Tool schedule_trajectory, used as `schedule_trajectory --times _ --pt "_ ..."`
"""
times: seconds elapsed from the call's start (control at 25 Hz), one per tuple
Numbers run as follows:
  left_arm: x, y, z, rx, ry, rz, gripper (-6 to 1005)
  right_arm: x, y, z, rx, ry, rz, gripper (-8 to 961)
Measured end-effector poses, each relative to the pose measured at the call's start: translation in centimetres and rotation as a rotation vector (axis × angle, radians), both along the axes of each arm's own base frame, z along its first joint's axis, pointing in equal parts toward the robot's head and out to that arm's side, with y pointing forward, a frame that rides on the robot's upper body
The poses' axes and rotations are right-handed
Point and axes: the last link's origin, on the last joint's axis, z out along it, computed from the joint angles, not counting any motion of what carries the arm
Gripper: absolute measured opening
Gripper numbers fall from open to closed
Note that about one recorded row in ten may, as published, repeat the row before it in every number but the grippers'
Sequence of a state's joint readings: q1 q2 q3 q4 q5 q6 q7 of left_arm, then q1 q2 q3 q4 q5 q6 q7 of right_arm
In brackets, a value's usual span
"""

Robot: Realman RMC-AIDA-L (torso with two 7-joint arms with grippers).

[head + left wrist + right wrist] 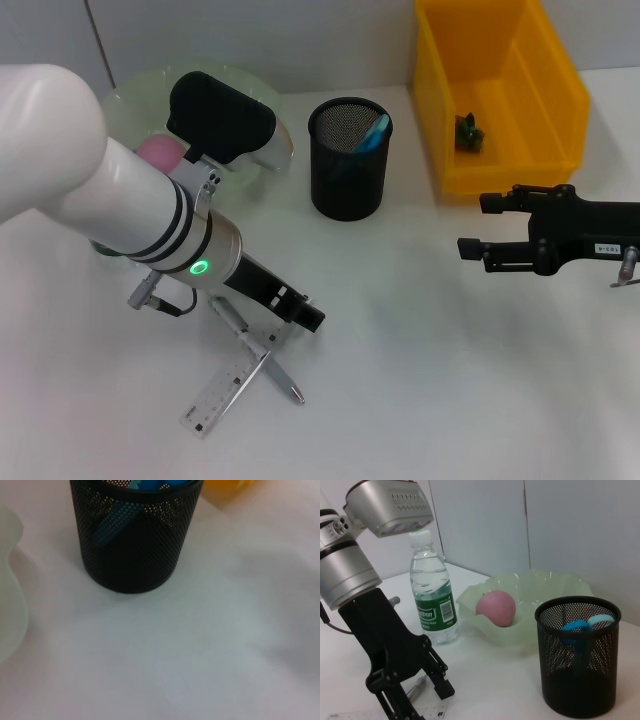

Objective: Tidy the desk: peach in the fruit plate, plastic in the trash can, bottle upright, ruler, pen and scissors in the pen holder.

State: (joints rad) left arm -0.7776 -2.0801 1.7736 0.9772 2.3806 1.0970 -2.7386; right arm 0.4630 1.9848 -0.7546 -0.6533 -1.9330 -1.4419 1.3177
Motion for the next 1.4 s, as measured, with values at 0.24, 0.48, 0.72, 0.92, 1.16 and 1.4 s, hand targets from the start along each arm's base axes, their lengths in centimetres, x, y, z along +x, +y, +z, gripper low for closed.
schedule_trajectory --times 0.24,0.48,0.72,0.92,1.16,1.4 --pt "0.12 -0.13 -0.09 -0.009 -0.009 0.001 758 -0.10 0.05 -0.08 -0.002 0.001 0.002 720" --pt "0.09 -0.16 -0.09 -0.010 -0.010 0.001 658 -0.22 0.15 -0.13 -0.003 0.003 0.005 717" --pt "0.04 -0.18 -0.10 -0.010 -0.010 0.002 552 -0.31 0.20 -0.17 -0.005 0.004 0.006 714" --pt "-0.07 -0.21 -0.12 -0.010 -0.008 0.003 522 -0.35 0.19 -0.25 -0.007 0.005 0.007 712" --pt "-0.36 -0.26 -0.23 -0.012 -0.002 0.007 505 -0.48 0.20 -0.42 -0.008 0.008 0.008 709" --pt "-0.37 -0.16 -0.24 -0.005 -0.005 0.004 488 -0.58 0.21 -0.51 -0.008 0.010 0.011 706"
